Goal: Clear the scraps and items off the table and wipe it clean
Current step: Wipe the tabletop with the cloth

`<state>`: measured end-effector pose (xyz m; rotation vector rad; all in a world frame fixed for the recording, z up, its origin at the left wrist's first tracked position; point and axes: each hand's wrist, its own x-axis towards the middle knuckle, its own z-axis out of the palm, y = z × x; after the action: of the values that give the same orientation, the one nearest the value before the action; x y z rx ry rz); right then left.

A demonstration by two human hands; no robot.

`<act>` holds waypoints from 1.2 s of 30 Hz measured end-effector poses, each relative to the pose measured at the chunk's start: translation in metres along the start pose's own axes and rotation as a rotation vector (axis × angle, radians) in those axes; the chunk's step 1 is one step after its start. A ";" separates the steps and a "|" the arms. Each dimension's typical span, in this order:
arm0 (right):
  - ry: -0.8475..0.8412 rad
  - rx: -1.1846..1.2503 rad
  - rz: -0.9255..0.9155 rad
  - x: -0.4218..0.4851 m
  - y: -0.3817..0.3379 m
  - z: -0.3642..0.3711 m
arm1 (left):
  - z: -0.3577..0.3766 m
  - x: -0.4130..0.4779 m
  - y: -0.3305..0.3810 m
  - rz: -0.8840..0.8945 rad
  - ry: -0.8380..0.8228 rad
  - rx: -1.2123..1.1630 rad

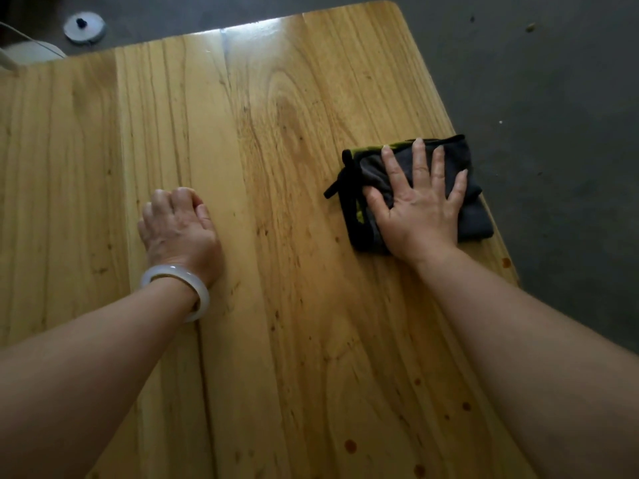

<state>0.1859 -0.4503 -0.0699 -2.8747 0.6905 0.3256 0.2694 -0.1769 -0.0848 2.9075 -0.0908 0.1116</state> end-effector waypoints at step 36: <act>0.034 0.067 0.046 -0.133 0.026 0.035 | 0.000 -0.129 0.060 0.360 -0.134 -0.092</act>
<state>0.0526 -0.4093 -0.0731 -2.8112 0.7591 0.2547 0.1368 -0.2283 -0.0817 2.7728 -0.6239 -0.0275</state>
